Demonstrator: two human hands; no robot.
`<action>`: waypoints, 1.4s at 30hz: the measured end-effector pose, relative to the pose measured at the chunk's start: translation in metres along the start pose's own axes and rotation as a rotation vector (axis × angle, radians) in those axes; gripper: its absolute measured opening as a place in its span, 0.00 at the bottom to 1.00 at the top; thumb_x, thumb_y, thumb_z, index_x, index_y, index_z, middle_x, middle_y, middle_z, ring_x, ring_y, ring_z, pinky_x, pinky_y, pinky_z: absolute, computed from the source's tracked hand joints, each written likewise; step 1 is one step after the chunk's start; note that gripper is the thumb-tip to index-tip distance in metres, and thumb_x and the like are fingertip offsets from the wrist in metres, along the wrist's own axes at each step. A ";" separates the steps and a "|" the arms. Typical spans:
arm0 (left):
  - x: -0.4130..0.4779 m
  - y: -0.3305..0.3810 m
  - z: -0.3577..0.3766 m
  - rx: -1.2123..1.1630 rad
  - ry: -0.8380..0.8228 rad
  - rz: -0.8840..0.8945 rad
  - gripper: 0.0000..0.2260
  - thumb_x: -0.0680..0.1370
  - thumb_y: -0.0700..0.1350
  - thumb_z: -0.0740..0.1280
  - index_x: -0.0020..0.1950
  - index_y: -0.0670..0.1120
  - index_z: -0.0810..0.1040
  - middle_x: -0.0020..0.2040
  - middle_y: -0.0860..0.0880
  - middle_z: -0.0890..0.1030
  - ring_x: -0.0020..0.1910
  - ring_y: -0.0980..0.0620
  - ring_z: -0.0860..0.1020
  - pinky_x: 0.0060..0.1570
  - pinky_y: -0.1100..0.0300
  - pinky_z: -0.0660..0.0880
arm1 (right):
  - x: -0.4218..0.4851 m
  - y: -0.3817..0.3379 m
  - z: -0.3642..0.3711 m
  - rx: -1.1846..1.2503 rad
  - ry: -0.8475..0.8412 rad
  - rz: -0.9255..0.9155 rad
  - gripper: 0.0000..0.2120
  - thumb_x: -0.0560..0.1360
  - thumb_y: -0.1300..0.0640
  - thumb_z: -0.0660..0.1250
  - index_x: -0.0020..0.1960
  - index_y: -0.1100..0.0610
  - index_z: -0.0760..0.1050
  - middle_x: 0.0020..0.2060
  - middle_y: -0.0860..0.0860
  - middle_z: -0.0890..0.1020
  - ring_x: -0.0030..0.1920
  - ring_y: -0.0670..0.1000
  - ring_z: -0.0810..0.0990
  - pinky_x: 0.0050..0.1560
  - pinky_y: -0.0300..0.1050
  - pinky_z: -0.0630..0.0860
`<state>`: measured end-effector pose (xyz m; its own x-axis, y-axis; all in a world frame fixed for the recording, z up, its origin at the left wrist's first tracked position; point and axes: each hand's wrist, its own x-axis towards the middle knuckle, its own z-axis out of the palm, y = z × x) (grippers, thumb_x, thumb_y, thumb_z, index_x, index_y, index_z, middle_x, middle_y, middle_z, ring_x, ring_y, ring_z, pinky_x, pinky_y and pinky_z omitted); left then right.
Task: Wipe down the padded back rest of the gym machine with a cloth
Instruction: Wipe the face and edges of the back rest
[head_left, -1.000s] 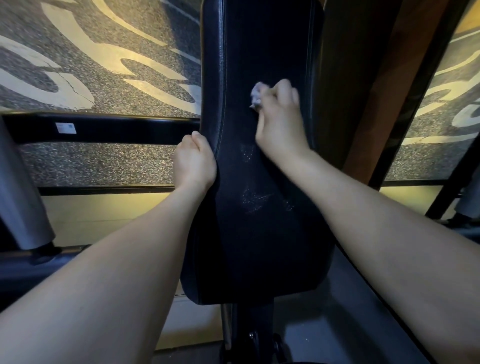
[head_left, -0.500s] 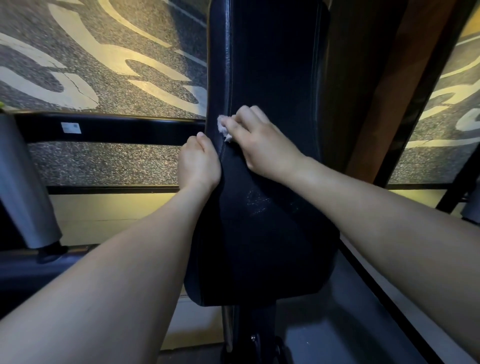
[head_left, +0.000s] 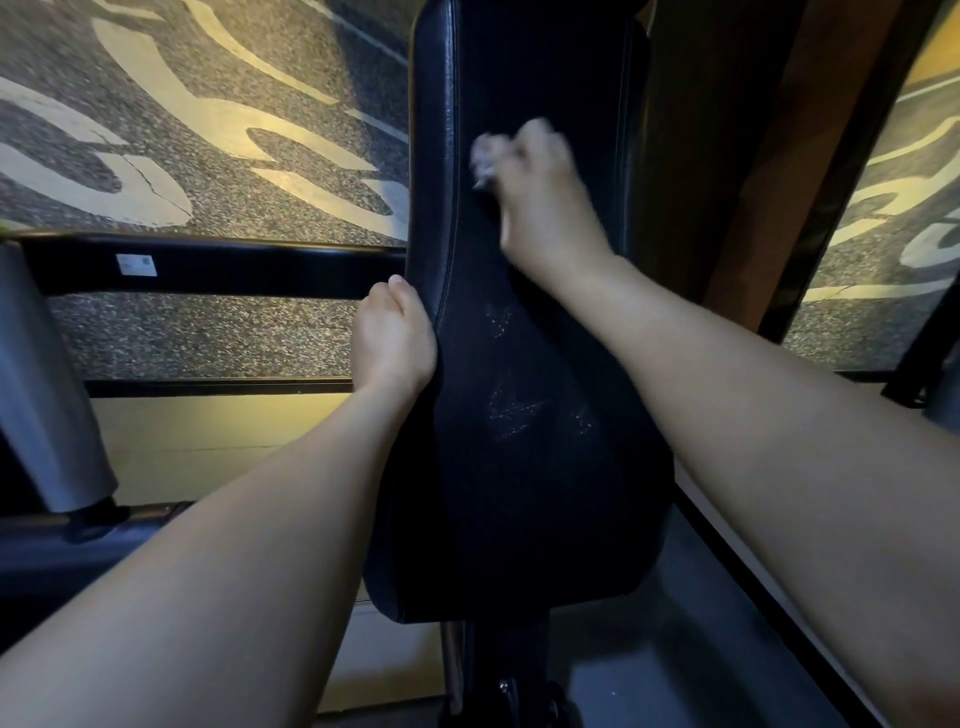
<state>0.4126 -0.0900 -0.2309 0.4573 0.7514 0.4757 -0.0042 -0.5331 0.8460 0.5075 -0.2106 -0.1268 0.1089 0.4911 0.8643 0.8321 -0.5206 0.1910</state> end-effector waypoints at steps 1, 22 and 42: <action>0.000 0.000 0.000 -0.001 0.001 0.000 0.22 0.87 0.51 0.48 0.56 0.38 0.76 0.56 0.38 0.79 0.51 0.40 0.75 0.48 0.55 0.63 | 0.000 0.009 -0.002 0.027 0.078 0.124 0.17 0.78 0.69 0.62 0.66 0.61 0.72 0.58 0.58 0.73 0.59 0.55 0.73 0.58 0.49 0.78; 0.000 -0.001 0.000 0.002 -0.006 -0.013 0.22 0.86 0.52 0.48 0.54 0.40 0.76 0.55 0.37 0.79 0.50 0.41 0.74 0.48 0.54 0.64 | -0.080 0.023 -0.006 0.000 -0.125 -0.073 0.22 0.78 0.66 0.63 0.71 0.60 0.68 0.55 0.60 0.73 0.55 0.58 0.74 0.49 0.51 0.78; -0.001 0.002 0.000 0.010 -0.006 -0.021 0.23 0.87 0.51 0.47 0.62 0.38 0.76 0.61 0.36 0.78 0.60 0.37 0.75 0.55 0.52 0.67 | -0.125 -0.031 0.000 0.150 -0.196 -0.100 0.24 0.74 0.70 0.66 0.69 0.61 0.70 0.52 0.56 0.71 0.52 0.54 0.70 0.44 0.51 0.79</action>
<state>0.4116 -0.0920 -0.2297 0.4623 0.7600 0.4568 0.0138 -0.5213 0.8533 0.4675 -0.2560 -0.2410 0.1132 0.6682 0.7353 0.9136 -0.3609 0.1874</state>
